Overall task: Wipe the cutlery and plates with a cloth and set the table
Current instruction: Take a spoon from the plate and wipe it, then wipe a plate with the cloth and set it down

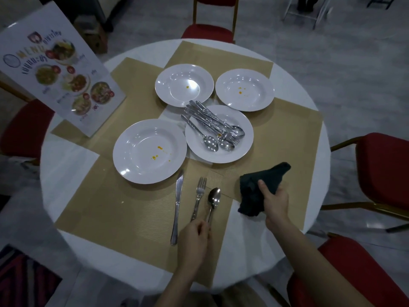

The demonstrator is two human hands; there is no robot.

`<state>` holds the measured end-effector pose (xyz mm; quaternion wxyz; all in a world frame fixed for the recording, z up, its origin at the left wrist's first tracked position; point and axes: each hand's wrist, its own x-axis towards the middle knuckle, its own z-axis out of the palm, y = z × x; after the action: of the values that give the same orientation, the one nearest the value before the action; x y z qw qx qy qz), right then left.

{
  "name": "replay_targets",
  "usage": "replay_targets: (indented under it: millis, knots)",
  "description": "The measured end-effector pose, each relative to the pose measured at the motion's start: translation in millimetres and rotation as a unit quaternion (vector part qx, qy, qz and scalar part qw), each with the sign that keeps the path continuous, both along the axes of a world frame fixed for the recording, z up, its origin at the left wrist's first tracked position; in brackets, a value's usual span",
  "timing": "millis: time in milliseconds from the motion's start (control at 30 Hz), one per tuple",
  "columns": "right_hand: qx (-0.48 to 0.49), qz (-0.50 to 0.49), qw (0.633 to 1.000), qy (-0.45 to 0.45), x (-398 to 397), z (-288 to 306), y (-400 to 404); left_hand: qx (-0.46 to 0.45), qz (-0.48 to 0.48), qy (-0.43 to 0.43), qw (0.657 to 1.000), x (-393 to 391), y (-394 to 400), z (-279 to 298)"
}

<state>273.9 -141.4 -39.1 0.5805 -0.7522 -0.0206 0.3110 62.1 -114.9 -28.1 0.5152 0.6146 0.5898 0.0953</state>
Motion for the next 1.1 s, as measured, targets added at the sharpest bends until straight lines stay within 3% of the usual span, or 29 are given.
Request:
replay_targets:
  millis: [167, 400, 567, 700, 800, 933, 1100]
  knots:
    - [0.018, 0.056, 0.998, 0.009, -11, 4, -5, 0.122, -0.067, 0.090, 0.986, 15, 5, -8]
    - [0.015, 0.080, 0.997, 0.007, -18, 2, -4, 0.201, -0.168, 0.084, 0.961, 15, 9, -19]
    - [0.014, 0.096, 0.995, 0.013, -22, -1, 0, 0.223, -0.110, 0.062, 0.967, 3, 23, -15]
    - [0.022, 0.105, 0.994, 0.010, -29, 0, 5, 0.283, -0.049, 0.121, 0.950, -24, 38, -28]
    - [0.030, 0.104, 0.994, 0.013, -32, 3, 6, 0.296, -0.067, 0.147, 0.942, -31, 44, -37]
    - [0.037, 0.100, 0.994, 0.027, -33, 6, 7, 0.279, -0.071, 0.097, 0.953, -28, 44, -33]
    - [0.056, 0.103, 0.993, 0.020, -40, 18, 15, 0.300, -0.104, 0.104, 0.942, -30, 45, -33]
